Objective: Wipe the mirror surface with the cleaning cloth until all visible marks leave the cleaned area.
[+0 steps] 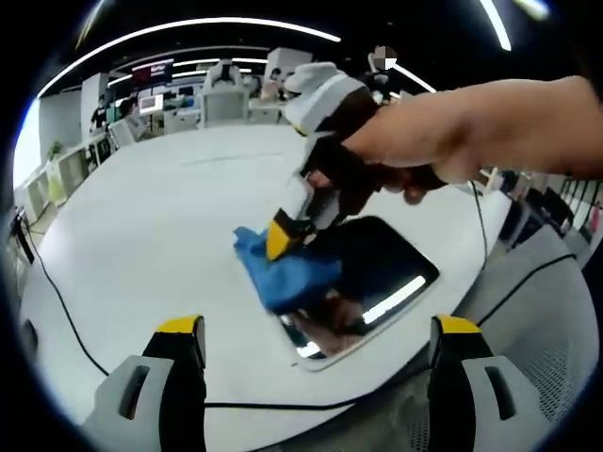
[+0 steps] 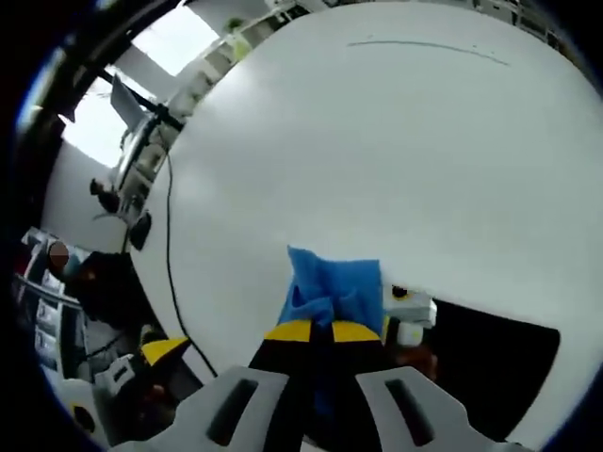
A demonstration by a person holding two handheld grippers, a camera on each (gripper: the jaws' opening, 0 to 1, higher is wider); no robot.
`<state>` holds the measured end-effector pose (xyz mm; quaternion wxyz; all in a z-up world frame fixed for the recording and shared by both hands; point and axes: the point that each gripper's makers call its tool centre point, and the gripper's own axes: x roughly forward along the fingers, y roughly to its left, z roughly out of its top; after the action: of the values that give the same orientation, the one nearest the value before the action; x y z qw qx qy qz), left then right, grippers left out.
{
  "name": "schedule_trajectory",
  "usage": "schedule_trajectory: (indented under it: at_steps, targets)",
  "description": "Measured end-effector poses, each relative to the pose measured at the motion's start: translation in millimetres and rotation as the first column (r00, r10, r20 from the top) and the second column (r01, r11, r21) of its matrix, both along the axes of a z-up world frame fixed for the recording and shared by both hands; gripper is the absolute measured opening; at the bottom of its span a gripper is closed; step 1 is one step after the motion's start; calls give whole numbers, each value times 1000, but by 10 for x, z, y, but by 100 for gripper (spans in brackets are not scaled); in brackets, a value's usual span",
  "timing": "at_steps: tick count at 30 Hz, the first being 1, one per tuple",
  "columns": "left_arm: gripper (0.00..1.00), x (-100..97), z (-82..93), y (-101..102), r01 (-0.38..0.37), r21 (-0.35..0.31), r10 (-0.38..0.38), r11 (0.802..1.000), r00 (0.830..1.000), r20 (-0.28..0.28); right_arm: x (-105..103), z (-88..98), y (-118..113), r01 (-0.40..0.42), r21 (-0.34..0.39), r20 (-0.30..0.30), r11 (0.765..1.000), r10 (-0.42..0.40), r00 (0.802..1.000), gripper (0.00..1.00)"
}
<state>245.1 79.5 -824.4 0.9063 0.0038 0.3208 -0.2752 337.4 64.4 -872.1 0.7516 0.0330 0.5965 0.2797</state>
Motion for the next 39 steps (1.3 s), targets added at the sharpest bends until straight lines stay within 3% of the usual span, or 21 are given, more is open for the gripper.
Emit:
schedule_trajectory:
  at_steps: [9,19,28,39]
  targets:
    - [99,1,9,14,-5,2,5,1000,1000,3,-263,-11,86,-68,4,-4,998,68,998,0]
    - [99,3,7,28,-10,3,10,1000,1000,2,-296,18,-1,-91,15,16,996,91,996,0]
    - [99,4,-2,32,-8,7,8,1000,1000,3,-222,21,-645,-9,30,12,1000,9,1000,0]
    - [99,-4,-2,34,-7,7,7,1000,1000,2,-148,-26,-1521,85,-12,8,996,-85,996,0]
